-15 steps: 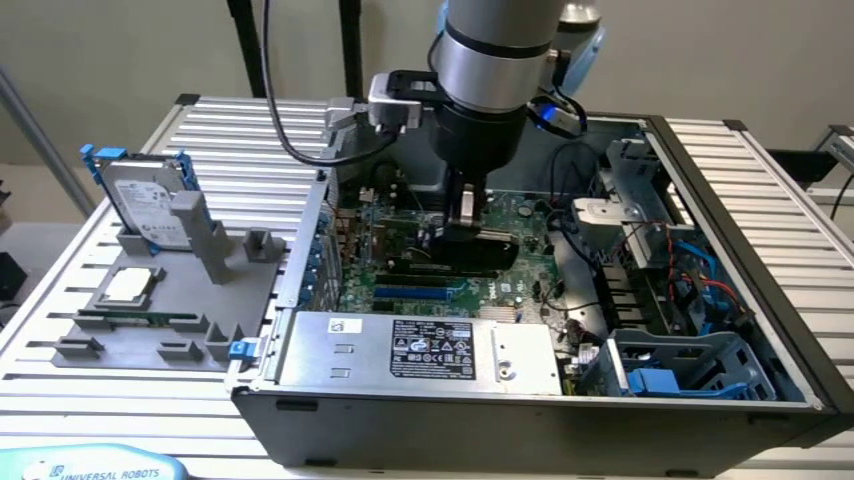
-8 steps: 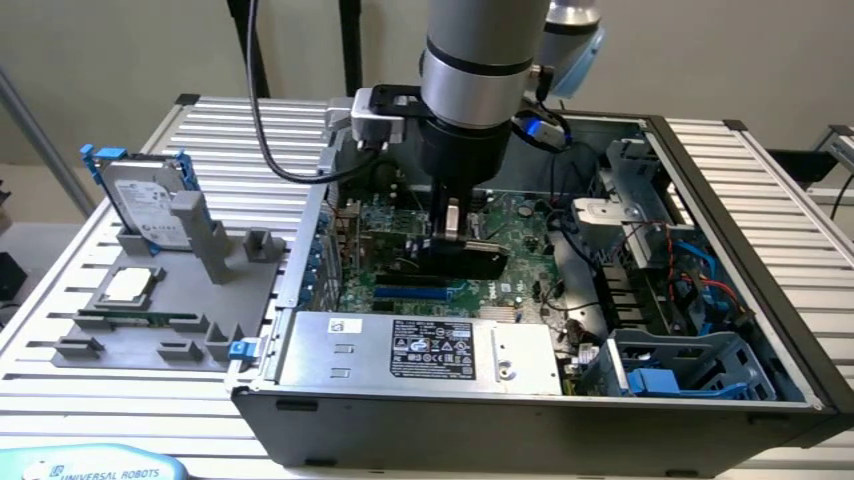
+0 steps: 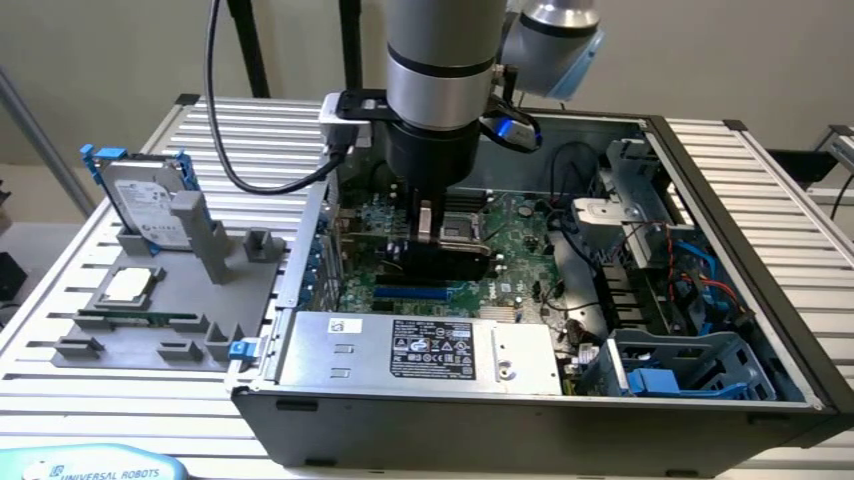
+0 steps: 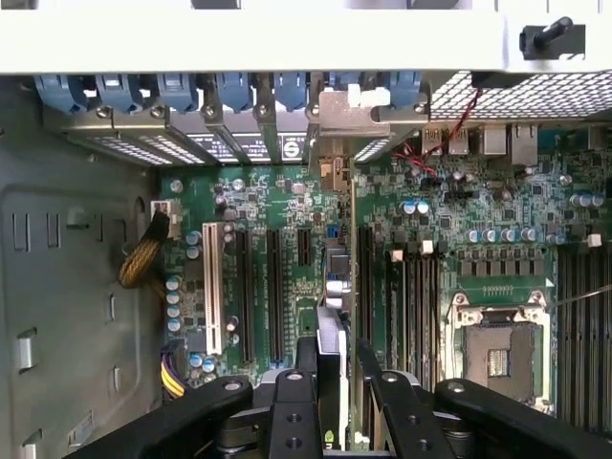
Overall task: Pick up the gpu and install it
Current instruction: 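Insert the gpu into the slot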
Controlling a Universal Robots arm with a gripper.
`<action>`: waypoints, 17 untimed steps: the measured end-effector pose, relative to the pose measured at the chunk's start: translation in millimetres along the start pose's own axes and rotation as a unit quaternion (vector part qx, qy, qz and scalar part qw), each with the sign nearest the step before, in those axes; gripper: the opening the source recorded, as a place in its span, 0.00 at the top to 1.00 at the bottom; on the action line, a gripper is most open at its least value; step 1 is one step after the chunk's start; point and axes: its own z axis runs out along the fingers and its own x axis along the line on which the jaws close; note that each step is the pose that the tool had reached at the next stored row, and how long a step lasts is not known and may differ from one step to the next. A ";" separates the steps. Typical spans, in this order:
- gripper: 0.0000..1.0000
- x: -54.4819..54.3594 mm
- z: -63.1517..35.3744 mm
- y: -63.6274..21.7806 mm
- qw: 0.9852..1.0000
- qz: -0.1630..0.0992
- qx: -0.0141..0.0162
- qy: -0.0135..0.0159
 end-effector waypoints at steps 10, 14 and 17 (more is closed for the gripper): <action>0.73 0.2 1.7 1.0 1.000 0.000 0.001 0.000; 0.73 0.2 2.5 1.0 1.000 0.000 0.001 0.000; 0.73 0.3 5.4 1.1 1.000 0.000 0.001 0.000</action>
